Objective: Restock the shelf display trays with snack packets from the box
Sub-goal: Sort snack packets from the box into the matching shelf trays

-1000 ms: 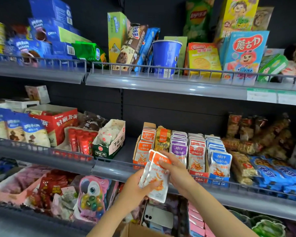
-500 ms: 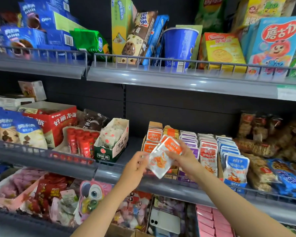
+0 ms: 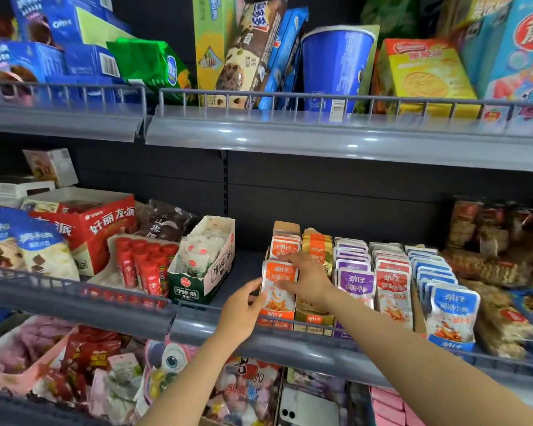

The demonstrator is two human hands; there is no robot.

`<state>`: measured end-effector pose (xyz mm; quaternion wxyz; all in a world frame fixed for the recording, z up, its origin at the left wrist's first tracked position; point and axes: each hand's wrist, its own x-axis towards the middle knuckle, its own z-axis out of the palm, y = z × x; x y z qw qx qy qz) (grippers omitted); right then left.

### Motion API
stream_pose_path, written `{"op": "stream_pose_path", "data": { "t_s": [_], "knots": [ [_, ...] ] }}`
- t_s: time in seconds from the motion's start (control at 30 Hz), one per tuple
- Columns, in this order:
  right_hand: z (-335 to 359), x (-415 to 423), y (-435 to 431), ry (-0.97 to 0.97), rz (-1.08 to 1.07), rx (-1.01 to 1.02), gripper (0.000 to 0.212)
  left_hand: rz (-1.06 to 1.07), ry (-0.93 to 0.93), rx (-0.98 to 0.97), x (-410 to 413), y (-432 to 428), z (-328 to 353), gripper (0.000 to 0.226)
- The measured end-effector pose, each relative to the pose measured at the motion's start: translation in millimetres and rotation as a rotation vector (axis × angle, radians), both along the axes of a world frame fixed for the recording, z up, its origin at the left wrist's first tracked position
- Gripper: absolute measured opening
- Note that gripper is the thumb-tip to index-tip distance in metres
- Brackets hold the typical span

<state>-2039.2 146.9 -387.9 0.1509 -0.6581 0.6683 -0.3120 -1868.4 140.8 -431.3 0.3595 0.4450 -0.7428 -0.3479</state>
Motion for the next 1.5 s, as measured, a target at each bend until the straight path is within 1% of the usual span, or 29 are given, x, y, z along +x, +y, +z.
{"op": "stream_pose_path", "data": {
  "t_s": [0.07, 0.1, 0.17, 0.27, 0.33, 0.4, 0.47, 0.5, 0.57, 0.67, 0.8, 0.9, 1.0, 1.07, 1.13, 1.23, 1.27, 1.33, 1.4, 1.5],
  "knots": [
    [-1, 0, 1, 0.196, -0.009, -0.019, 0.057, 0.004, 0.02, 0.008, 0, 0, -2, 0.043],
    [-1, 0, 2, 0.256, -0.007, -0.012, 0.059, 0.005, 0.022, 0.01, 0, 0, -3, 0.043],
    [-1, 0, 3, 0.303, -0.003, 0.016, 0.062, 0.008, 0.029, 0.009, -1, 2, -3, 0.043],
    [-4, -1, 7, 0.267, 0.01, 0.006, 0.062, 0.02, 0.125, 0.024, -2, 12, 0, 0.04],
    [-6, -3, 13, 0.216, 0.027, -0.02, 0.06, 0.035, 0.18, -0.003, 1, 22, 2, 0.039],
    [-2, -4, 26, 0.145, 0.055, -0.071, 0.057, 0.031, 0.175, -0.055, 5, 34, 2, 0.036],
    [3, -3, 48, 0.02, 0.098, -0.096, 0.055, 0.017, 0.136, -0.106, 9, 49, 0, 0.032],
    [5, -3, 62, -0.063, 0.127, -0.084, 0.055, 0.014, 0.105, -0.128, 12, 58, -1, 0.031],
    [2, -6, 92, -0.195, 0.18, -0.042, 0.056, 0.002, 0.009, -0.169, 17, 79, -7, 0.037],
    [-19, -17, 141, -0.239, 0.263, 0.047, 0.05, -0.034, -0.164, -0.169, 21, 108, -33, 0.045],
    [-71, -35, 195, -0.309, 0.255, 0.249, 0.052, -0.113, -0.261, -0.017, 23, 143, -84, 0.045],
    [-120, -41, 228, -0.31, 0.22, 0.376, 0.046, -0.18, -0.341, 0.079, 21, 167, -122, 0.044],
    [-172, -45, 250, -0.315, 0.172, 0.485, 0.04, -0.207, -0.502, 0.181, 16, 184, -156, 0.045],
    [-209, -47, 257, -0.276, 0.138, 0.563, 0.041, -0.239, -0.617, 0.321, 13, 193, -176, 0.052],
    [-242, -43, 262, -0.32, 0.114, 0.646, 0.039, -0.304, -0.709, 0.44, 15, 196, -198, 0.064],
    [-281, -30, 270, -0.355, 0.076, 0.783, 0.042, -0.371, -0.88, 0.555, 26, 195, -231, 0.082],
    [-292, -26, 271, -0.374, 0.069, 0.816, 0.044, -0.393, -0.945, 0.571, 30, 194, -239, 0.087],
    [-309, -18, 273, -0.419, 0.055, 0.872, 0.047, -0.454, -1.051, 0.545, 34, 190, -254, 0.088],
    [-325, -11, 273, -0.441, 0.06, 0.915, 0.049, -0.522, -1.12, 0.513, 35, 188, -264, 0.082],
    [-340, -1, 276, -0.485, 0.083, 0.959, 0.044, -0.599, -1.169, 0.433, 31, 188, -274, 0.069]
  ]
}}
